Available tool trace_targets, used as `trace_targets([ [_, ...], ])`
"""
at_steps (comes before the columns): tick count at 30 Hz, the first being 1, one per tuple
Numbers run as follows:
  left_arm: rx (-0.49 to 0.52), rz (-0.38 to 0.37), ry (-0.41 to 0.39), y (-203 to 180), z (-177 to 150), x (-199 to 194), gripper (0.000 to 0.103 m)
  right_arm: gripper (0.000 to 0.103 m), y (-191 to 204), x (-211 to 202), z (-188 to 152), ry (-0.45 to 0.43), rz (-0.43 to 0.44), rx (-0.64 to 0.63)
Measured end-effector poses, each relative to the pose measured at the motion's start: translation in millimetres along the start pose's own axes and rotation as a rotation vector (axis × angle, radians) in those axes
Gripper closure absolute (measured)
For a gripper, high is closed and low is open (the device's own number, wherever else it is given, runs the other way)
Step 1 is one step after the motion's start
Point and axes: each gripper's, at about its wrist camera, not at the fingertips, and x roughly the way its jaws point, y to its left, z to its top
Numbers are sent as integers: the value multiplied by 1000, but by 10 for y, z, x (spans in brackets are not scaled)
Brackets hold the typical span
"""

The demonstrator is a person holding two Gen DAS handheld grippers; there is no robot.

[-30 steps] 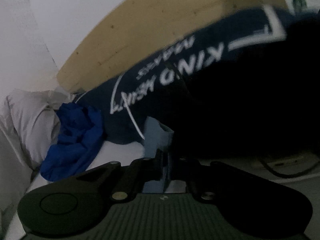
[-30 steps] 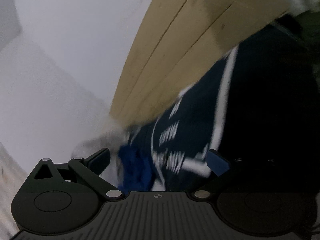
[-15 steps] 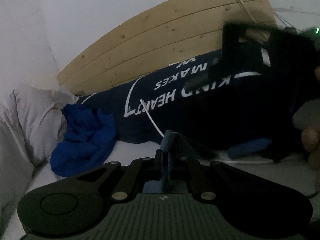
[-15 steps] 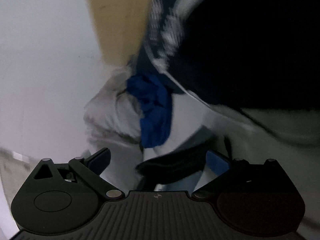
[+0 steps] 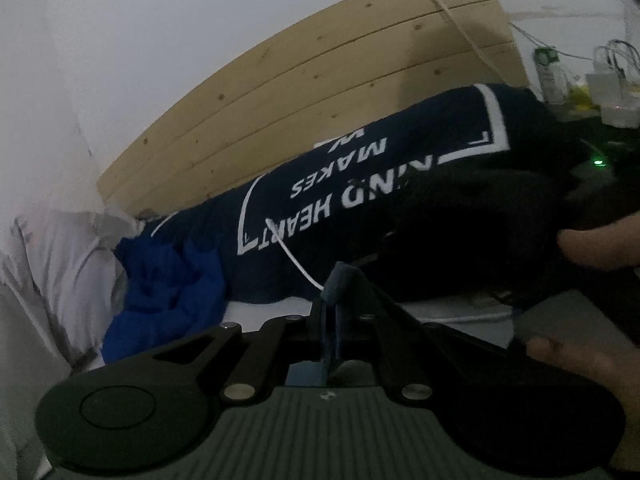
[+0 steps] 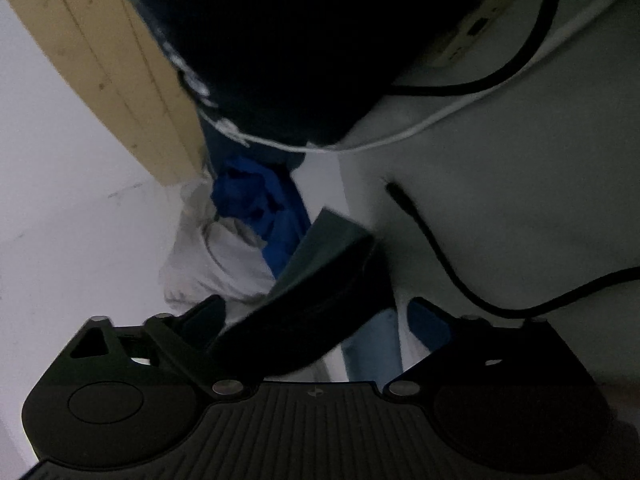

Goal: Fold clothes

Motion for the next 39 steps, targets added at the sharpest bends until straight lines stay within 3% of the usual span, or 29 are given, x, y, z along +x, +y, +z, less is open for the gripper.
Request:
trace_targets([
  [3, 3, -1, 5, -13, -26, -46, 96, 24, -22, -27, 53, -22, -16, 0],
  [5, 2, 3, 6, -16, -39, -64, 96, 39, -41, -17, 70, -24, -24, 1],
  [12, 5, 17, 19, -15, -76, -92, 96, 59, -16, 13, 43, -12, -37, -21],
  [16, 3, 23, 24, 1, -100, -106, 96, 65, 29, -35, 50, -39, -41, -32],
  [24, 2, 36, 33, 43, -134, -114, 96, 66, 35, -159, 80, -78, -47, -25],
  [27, 0, 39, 34, 45, -146, -120, 96, 81, 23, -150, 75, -69, -49, -30],
  [29, 1, 42, 36, 39, -162, -126, 96, 99, 32, -126, 75, -62, -46, -40],
  [35, -1, 31, 33, -6, -243, -198, 96, 100, 200, -143, 76, -69, -10, -154],
  [39, -58, 19, 34, -74, -304, -283, 96, 100, 471, -110, 160, -60, -7, -263],
])
